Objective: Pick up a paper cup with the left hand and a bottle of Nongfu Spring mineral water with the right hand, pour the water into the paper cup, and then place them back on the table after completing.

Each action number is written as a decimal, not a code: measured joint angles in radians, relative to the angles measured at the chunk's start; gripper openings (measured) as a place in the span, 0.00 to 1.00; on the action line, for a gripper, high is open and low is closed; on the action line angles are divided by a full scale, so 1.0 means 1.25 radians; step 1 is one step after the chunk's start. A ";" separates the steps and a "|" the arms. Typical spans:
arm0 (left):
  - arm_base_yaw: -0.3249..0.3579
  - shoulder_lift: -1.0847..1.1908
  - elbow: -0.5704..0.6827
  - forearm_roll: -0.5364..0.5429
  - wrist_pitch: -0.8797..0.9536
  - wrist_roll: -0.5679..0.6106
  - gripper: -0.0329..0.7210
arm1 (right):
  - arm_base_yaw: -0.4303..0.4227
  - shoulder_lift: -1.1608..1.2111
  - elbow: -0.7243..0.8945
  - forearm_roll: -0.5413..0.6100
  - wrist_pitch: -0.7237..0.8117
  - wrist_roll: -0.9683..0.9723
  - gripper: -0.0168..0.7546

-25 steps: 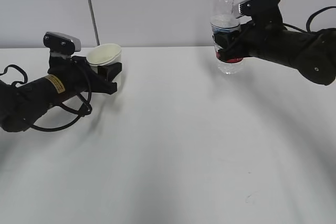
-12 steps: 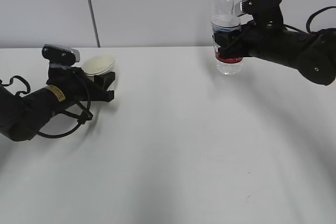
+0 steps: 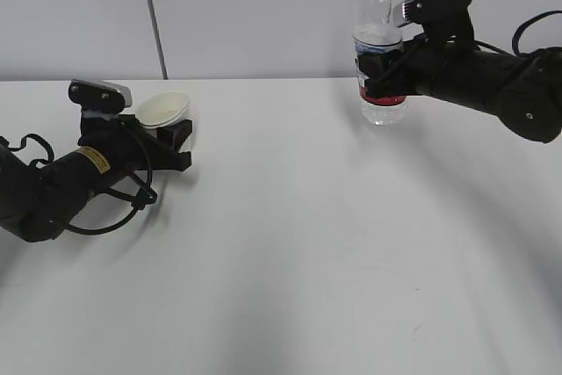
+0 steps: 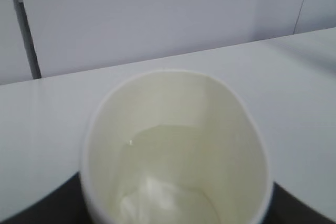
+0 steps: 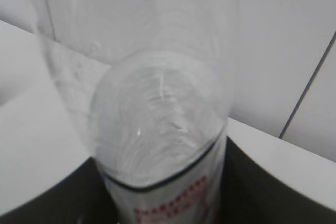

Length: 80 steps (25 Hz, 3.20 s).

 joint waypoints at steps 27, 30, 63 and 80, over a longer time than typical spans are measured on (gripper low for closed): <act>0.000 -0.032 0.052 -0.035 0.012 0.003 0.76 | 0.000 0.000 0.000 0.000 -0.004 0.005 0.46; 0.000 -0.059 0.094 -0.037 0.004 0.003 0.76 | 0.000 0.000 0.000 0.000 -0.004 0.016 0.46; 0.000 -0.204 0.315 -0.094 -0.075 0.017 0.76 | 0.000 0.151 0.000 0.029 -0.188 0.106 0.46; 0.000 -0.204 0.315 -0.095 -0.076 0.018 0.76 | 0.000 0.174 -0.001 0.032 -0.218 0.106 0.46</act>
